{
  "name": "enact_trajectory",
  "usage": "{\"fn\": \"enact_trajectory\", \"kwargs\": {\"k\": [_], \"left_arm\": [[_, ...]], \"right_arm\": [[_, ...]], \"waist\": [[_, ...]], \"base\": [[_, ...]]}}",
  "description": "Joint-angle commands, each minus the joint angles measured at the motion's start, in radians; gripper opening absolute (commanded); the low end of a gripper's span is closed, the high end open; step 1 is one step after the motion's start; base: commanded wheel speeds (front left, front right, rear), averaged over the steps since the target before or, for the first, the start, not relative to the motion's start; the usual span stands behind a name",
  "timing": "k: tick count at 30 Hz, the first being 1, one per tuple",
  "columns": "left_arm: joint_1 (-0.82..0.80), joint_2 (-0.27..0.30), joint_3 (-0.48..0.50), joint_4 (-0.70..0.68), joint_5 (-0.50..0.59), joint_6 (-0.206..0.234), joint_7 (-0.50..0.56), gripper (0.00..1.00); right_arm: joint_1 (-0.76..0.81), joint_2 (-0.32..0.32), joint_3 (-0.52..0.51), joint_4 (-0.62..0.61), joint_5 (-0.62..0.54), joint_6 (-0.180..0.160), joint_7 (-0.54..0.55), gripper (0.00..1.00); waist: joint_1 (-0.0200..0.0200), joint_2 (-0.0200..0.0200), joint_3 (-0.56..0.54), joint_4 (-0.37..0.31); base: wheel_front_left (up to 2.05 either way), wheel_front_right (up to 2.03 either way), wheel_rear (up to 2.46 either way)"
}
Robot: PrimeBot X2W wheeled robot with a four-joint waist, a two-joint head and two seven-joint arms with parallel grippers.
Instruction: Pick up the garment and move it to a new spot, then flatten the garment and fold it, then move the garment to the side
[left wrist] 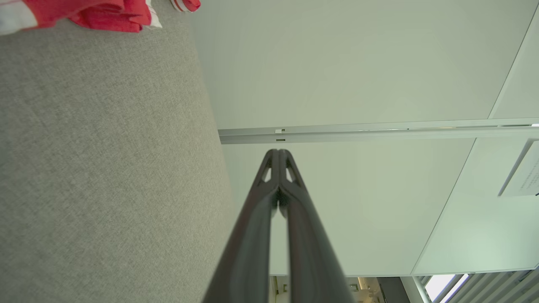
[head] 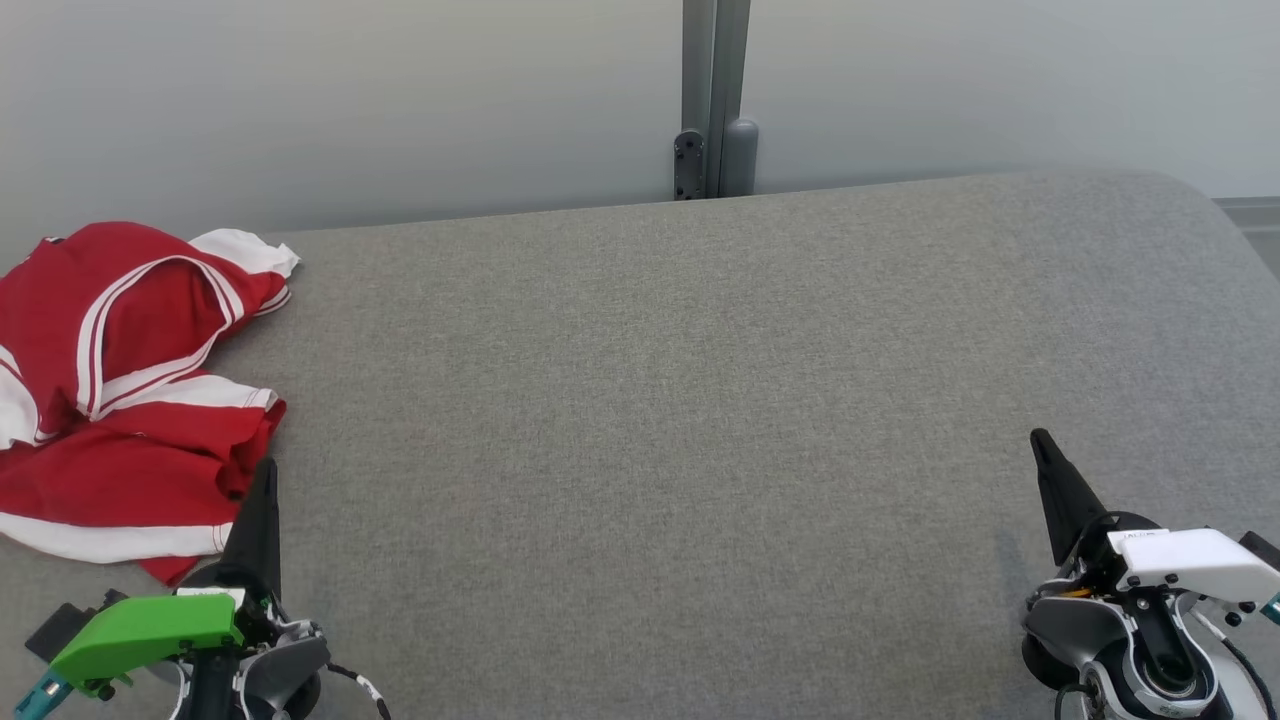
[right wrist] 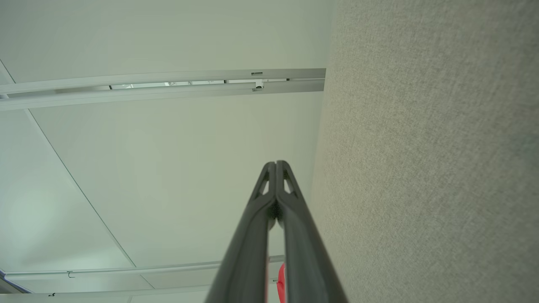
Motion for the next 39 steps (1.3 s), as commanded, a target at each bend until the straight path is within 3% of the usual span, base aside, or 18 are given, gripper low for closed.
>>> {"fn": "enact_trajectory", "kwargs": {"k": [1, 21, 39], "left_arm": [[0.0, 0.0, 0.0, 0.002, 0.0, 0.0, 0.0, 1.0], [0.051, -0.005, -0.061, -0.012, 0.084, 0.004, -0.08, 1.0], [0.074, -0.003, -0.086, -0.121, 0.44, 0.061, -0.153, 1.0]], "right_arm": [[0.0, 0.0, 0.0, 0.002, 0.0, 0.0, 0.0, 1.0], [0.034, 0.007, 0.056, 0.013, -0.089, 0.0, -0.08, 1.0], [0.051, 0.004, 0.081, -0.11, -0.494, 0.0, -0.153, 1.0]], "waist": [[0.0, 0.0, 0.0, 0.0], [0.0, 0.0, 0.0, 0.001], [0.0, 0.0, 0.001, 0.006]], "base": [[0.0, 0.0, 0.0], [0.0, 0.0, 0.0], [0.0, 0.0, 0.0]]}}
